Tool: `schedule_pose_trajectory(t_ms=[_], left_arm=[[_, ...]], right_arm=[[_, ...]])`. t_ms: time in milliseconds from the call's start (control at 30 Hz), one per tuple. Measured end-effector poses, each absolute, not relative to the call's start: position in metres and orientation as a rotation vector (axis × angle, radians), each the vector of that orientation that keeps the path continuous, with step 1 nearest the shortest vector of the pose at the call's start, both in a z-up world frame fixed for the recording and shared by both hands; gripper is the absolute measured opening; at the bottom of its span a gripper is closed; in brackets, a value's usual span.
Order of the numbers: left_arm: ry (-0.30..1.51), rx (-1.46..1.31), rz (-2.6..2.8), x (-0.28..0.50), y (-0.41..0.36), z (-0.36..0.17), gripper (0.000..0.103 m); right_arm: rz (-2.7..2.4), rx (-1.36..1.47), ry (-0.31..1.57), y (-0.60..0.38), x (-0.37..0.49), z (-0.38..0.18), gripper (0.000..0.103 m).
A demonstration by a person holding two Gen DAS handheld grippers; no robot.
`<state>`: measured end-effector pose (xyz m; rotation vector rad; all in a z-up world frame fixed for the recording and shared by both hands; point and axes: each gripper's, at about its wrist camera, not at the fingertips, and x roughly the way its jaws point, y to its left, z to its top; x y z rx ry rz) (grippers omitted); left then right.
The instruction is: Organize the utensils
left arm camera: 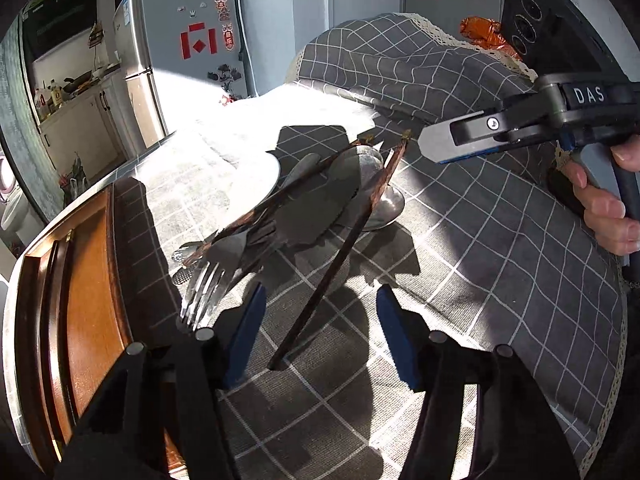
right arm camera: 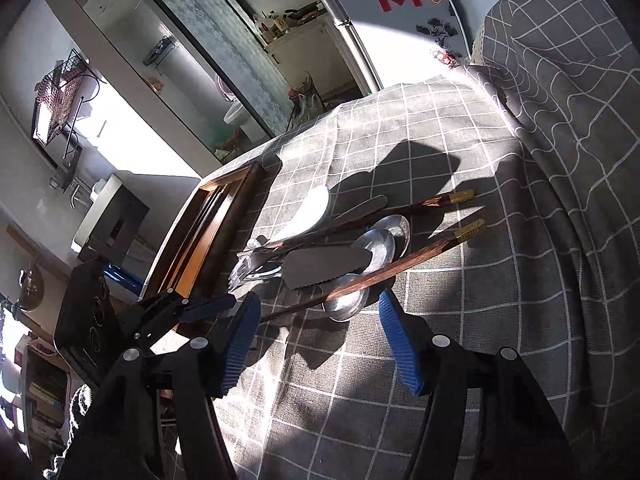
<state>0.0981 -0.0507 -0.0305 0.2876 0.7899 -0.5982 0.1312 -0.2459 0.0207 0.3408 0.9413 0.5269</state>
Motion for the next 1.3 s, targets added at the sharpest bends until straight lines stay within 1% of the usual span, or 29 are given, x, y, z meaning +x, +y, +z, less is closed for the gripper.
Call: schedule_pose_trajectory(t_ms=[100, 133, 167, 200, 233, 267, 400, 433, 467, 500, 533, 600, 767, 833, 967, 1000, 1033, 1133, 1300], left_arm=[[0.818, 0.318, -0.609, 0.105, -0.061, -0.036, 0.054], [0.839, 0.333, -0.612, 0.108, -0.064, -0.039, 0.047], [0.843, 0.331, -0.616, 0.109, -0.065, -0.039, 0.041], [0.855, 0.322, -0.62, 0.111, -0.065, -0.039, 0.04], [0.868, 0.313, -0.624, 0.113, -0.064, -0.038, 0.031], [0.871, 0.314, -0.615, 0.113, -0.063, -0.038, 0.014], [0.876, 0.319, -0.602, 0.111, -0.066, -0.038, 0.013], [0.876, 0.307, -0.609, 0.11, -0.066, -0.037, 0.011], [0.865, 0.3, -0.598, 0.108, -0.067, -0.035, 0.006], [0.85, 0.297, -0.573, 0.106, -0.066, -0.032, 0.006], [0.837, 0.287, -0.563, 0.104, -0.065, -0.029, 0.006], [0.821, 0.247, -0.576, 0.1, -0.061, -0.022, 0.006], [0.789, 0.192, -0.572, 0.092, -0.053, -0.01, 0.006], [0.77, 0.16, -0.577, 0.088, -0.048, -0.005, 0.006], [0.737, 0.11, -0.586, 0.076, -0.037, 0.004, 0.006], [0.732, 0.108, -0.585, 0.073, -0.035, 0.006, 0.006], [0.729, 0.117, -0.576, 0.07, -0.033, 0.006, 0.006], [0.727, 0.112, -0.558, 0.064, -0.022, 0.008, 0.006], [0.718, 0.105, -0.497, 0.055, 0.003, 0.013, 0.006]], right_arm=[[0.523, 0.35, 0.946, -0.249, 0.135, 0.018, 0.063], [0.522, 0.354, 0.949, -0.25, 0.136, 0.016, 0.063], [0.523, 0.359, 0.953, -0.251, 0.138, 0.014, 0.063], [0.52, 0.365, 0.956, -0.253, 0.14, 0.012, 0.063], [0.515, 0.376, 0.963, -0.255, 0.142, 0.009, 0.063], [0.514, 0.393, 0.972, -0.257, 0.145, 0.006, 0.063], [0.531, 0.464, 0.996, -0.259, 0.149, -0.005, 0.063], [0.541, 0.481, 0.998, -0.258, 0.15, -0.006, 0.063], [0.552, 0.492, 1.0, -0.255, 0.149, -0.006, 0.063], [0.562, 0.493, 1.0, -0.252, 0.148, -0.005, 0.062], [0.57, 0.489, 1.0, -0.248, 0.147, -0.004, 0.059], [0.589, 0.487, 1.003, -0.239, 0.146, -0.001, 0.056], [0.619, 0.505, 1.027, -0.214, 0.151, 0.001, 0.054], [0.623, 0.544, 1.049, -0.206, 0.155, -0.003, 0.046], [0.615, 0.601, 1.085, -0.192, 0.159, -0.011, 0.037], [0.613, 0.608, 1.072, -0.189, 0.159, -0.01, 0.028], [0.614, 0.62, 1.06, -0.188, 0.159, -0.008, 0.023], [0.639, 0.62, 1.032, -0.176, 0.158, 0.0, 0.017], [0.689, 0.563, 1.037, -0.14, 0.163, 0.016, 0.015]])
